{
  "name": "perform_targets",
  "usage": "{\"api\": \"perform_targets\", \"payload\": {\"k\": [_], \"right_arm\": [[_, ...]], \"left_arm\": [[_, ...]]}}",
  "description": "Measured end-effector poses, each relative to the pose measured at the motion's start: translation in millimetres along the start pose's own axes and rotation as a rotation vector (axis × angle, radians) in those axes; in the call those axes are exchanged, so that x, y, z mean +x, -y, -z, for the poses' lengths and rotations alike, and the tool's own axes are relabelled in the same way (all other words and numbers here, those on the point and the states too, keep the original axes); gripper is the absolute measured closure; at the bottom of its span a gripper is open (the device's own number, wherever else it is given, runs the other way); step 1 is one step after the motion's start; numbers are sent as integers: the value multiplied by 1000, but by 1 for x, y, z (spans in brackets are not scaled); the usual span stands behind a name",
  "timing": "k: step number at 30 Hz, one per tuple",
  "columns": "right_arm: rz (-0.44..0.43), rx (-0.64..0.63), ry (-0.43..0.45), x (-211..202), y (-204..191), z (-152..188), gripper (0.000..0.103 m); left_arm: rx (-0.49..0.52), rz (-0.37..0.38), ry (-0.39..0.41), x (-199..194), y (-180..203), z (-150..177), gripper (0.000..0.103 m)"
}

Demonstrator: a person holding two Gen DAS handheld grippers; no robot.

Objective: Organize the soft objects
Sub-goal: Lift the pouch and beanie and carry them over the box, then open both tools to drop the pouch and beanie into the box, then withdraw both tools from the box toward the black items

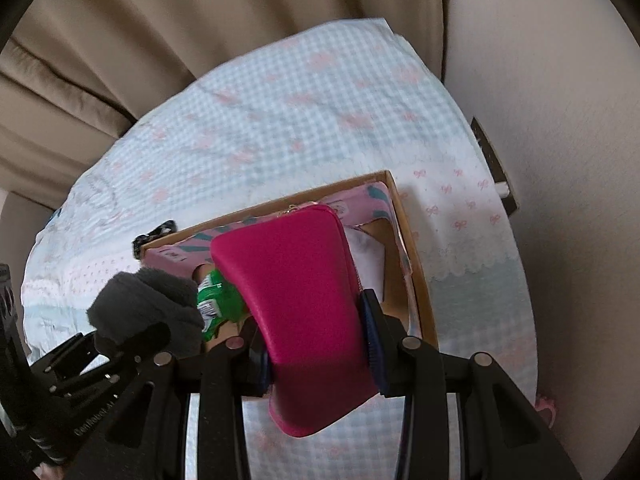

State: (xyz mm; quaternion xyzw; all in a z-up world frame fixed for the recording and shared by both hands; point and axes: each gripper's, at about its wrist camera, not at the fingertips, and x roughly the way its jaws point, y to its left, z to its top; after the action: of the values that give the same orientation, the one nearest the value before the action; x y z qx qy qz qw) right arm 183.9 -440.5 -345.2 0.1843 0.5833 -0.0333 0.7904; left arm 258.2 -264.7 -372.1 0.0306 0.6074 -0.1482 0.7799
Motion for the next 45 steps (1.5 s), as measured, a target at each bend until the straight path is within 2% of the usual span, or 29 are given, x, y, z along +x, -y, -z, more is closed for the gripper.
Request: {"api": "perform_targets", "payload": {"k": [4, 8, 9, 10, 11, 12, 13, 14, 15, 20, 28, 35, 40, 45], "right_arm": [[23, 15, -43, 19, 7, -1, 69], [31, 31, -82, 34, 10, 0, 68], [29, 42, -90, 36, 11, 0, 67], [29, 53, -94, 38, 12, 0, 67], [28, 66, -95, 38, 13, 0, 62], [11, 82, -92, 39, 13, -1, 55], [-4, 88, -91, 39, 13, -1, 46], [-19, 89, -87, 39, 12, -1, 19], [-22, 87, -79, 38, 10, -1, 0], [-20, 70, -35, 30, 2, -2, 0], [-17, 33, 14, 8, -6, 4, 0], [-19, 0, 88, -37, -22, 15, 0], [-9, -49, 152, -78, -41, 29, 0], [-5, -117, 220, -121, -62, 49, 0]], "left_arm": [[20, -19, -50, 24, -2, 1, 62], [67, -53, -64, 34, -1, 3, 59], [78, -64, -62, 34, 0, 4, 50], [85, -84, -62, 33, 1, 4, 33], [98, -108, -49, 30, 2, 4, 23], [111, -132, -34, 26, 4, 5, 4], [128, -159, -13, 20, 5, 6, 0], [144, -177, -9, 19, 5, 7, 0], [150, -181, -15, 19, 5, 8, 0], [114, -141, -44, 18, -7, 13, 0], [84, -108, -3, -12, -12, 21, 0], [67, -77, 79, -67, -13, 32, 0], [36, -46, 153, -117, -16, 48, 0], [14, -46, 223, -163, -23, 67, 0]]}}
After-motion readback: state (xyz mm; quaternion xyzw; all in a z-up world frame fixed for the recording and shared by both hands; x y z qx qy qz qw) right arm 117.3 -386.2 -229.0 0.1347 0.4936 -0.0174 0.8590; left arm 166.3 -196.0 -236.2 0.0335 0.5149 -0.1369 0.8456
